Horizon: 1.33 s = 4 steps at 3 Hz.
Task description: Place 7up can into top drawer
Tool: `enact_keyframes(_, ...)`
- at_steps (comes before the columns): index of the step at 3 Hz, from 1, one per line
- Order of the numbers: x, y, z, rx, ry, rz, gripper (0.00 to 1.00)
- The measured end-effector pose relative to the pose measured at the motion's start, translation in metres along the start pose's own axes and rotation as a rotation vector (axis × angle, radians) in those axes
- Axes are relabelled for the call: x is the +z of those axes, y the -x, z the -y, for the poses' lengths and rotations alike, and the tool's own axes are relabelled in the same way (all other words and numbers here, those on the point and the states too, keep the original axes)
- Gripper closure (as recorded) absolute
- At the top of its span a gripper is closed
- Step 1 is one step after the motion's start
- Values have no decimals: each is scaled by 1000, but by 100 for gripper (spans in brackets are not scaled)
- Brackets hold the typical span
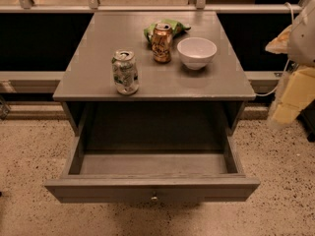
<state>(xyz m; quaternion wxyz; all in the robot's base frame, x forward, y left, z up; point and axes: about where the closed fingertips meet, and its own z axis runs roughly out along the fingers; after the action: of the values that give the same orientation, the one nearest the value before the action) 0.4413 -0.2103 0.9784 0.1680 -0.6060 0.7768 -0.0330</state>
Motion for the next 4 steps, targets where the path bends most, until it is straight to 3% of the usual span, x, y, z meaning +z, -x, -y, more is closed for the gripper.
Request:
enact_keyframes(1, 25, 46, 10, -54, 25, 74, 0)
enact_keyframes(2, 35, 111, 16, -145, 36, 195, 0)
enact_keyframes(4, 36, 122, 15, -155, 48, 237, 0)
